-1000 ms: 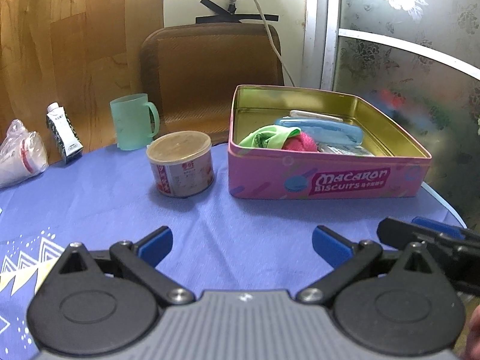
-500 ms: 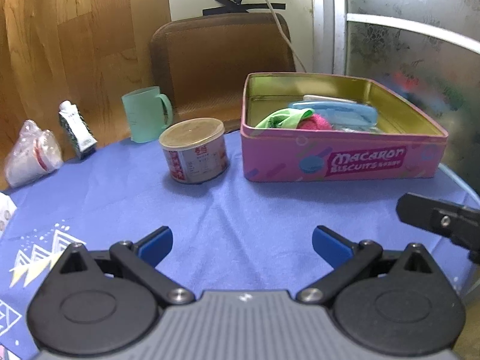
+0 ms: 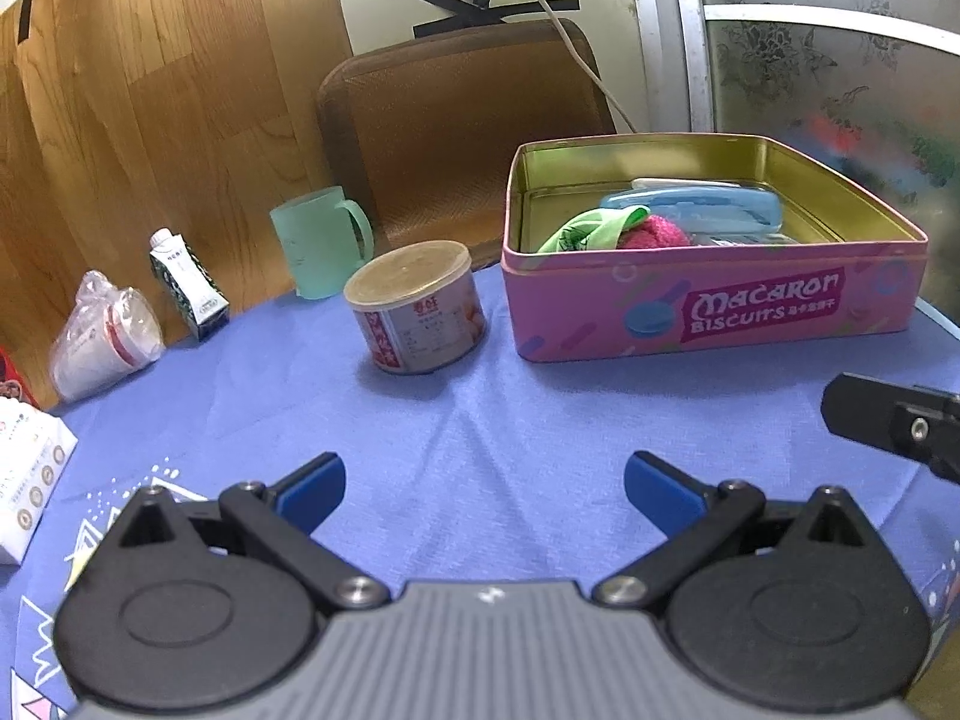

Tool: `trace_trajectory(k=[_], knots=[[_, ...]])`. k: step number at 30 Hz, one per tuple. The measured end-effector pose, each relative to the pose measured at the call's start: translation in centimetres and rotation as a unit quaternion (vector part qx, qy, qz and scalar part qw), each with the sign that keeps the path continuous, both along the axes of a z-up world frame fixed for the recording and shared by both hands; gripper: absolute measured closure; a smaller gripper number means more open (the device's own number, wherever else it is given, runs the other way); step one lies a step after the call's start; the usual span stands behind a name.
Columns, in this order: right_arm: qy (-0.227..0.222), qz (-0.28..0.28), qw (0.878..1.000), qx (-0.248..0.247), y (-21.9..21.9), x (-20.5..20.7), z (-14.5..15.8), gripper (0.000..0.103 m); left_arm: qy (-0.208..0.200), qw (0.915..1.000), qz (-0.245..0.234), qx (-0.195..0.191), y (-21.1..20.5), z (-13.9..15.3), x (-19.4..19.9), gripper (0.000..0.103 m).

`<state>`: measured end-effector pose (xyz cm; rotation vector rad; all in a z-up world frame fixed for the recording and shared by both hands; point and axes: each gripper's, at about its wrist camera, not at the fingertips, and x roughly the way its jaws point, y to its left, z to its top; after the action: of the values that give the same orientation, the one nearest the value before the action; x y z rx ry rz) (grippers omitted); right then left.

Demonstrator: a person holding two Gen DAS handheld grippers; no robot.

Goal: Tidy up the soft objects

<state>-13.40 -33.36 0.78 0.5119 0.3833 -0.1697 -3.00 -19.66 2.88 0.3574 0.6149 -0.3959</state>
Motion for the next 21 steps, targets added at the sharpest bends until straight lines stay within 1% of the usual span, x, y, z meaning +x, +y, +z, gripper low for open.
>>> trace_trajectory(k=[6,10,15,21], knots=[[-0.001,-0.001,1.0,0.003,-0.1,-0.1,-0.04,0.021,0.0,0.9998,0.007,0.02,-0.21,0.05,-0.29,0.0],[-0.002,-0.001,1.0,0.003,-0.13,-0.14,-0.04,0.021,0.012,0.9998,0.007,0.016,0.04,0.2,-0.22,0.0],[-0.002,0.0,1.0,0.004,-0.11,-0.13,-0.06,0.021,0.009,0.9997,0.009,0.022,0.06,0.28,-0.5,0.0],[0.0,0.001,1.0,0.008,-0.17,-0.11,-0.1,0.021,0.016,0.9996,0.005,0.021,-0.01,0.27,-0.65,0.0]])
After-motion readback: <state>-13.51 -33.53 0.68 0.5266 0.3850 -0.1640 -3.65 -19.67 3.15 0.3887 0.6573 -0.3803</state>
